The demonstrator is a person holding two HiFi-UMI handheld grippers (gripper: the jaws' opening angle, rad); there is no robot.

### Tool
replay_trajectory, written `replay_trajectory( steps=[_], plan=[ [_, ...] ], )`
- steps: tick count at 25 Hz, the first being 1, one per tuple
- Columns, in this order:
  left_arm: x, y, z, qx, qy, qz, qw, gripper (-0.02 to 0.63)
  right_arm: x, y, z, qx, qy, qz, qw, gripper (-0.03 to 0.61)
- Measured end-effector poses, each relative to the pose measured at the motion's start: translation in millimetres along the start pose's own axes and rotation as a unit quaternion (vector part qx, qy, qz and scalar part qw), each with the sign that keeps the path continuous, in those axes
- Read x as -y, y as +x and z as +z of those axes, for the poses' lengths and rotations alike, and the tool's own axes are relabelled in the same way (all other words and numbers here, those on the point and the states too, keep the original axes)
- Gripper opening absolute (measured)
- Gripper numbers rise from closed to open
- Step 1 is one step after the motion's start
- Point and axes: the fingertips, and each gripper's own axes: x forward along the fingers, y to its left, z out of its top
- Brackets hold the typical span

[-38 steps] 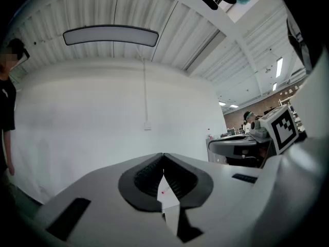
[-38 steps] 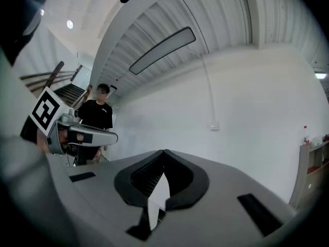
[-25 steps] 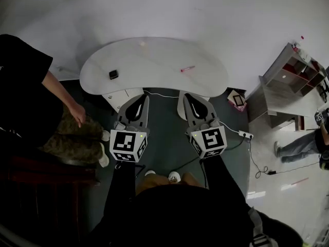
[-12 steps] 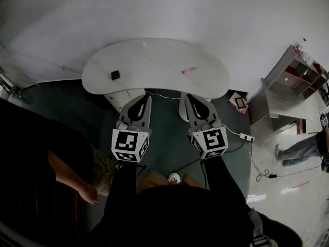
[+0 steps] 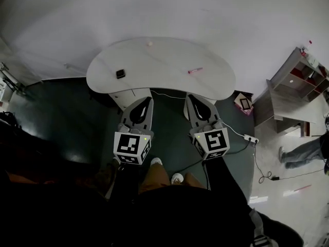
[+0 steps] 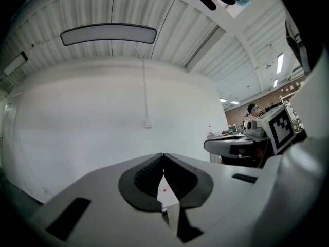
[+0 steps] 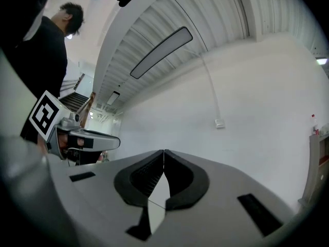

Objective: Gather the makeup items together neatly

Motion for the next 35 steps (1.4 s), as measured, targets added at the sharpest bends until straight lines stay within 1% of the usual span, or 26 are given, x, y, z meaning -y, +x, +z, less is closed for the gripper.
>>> replay_trajectory(
  steps=[6, 9, 11, 15, 19, 23, 30, 35],
  plan=[
    [-35, 12, -9, 0.004, -0.006, 0.008, 0.9999, 0.017, -8, 33, -11, -0.004, -0.019, 0.011, 1.000, 0.028],
    [-54, 23, -25, 0.002, -0.021, 0.010, 0.9997, 0.017, -12, 49, -24, -0.019, -0.031, 0.014, 0.999, 0.028],
    [-67, 34, -27, 0.004, -0.028, 0.009, 0.9996, 0.017, -8, 65, -26, -0.025, -0.032, 0.010, 0.999, 0.028],
    [-100, 67, -26, 0.012, -0.021, -0.002, 0.9997, 0.017, 4, 110, -23, -0.018, -0.038, -0.001, 0.999, 0.028],
    [-138, 100, -35, 0.006, -0.027, -0.008, 0.9996, 0.017, 10, 154, -32, -0.025, -0.034, -0.006, 0.999, 0.028],
    [-170, 132, -40, -0.001, -0.027, -0.021, 0.9994, 0.017, 17, 198, -38, -0.030, -0.027, -0.014, 0.999, 0.028],
    [-225, 171, -42, 0.000, -0.025, -0.041, 0.9988, 0.017, 20, 264, -41, -0.034, -0.026, -0.033, 0.999, 0.028],
    [-256, 190, -45, 0.004, -0.022, -0.053, 0.9983, 0.017, 21, 297, -43, -0.033, -0.027, -0.049, 0.998, 0.028]
  ],
)
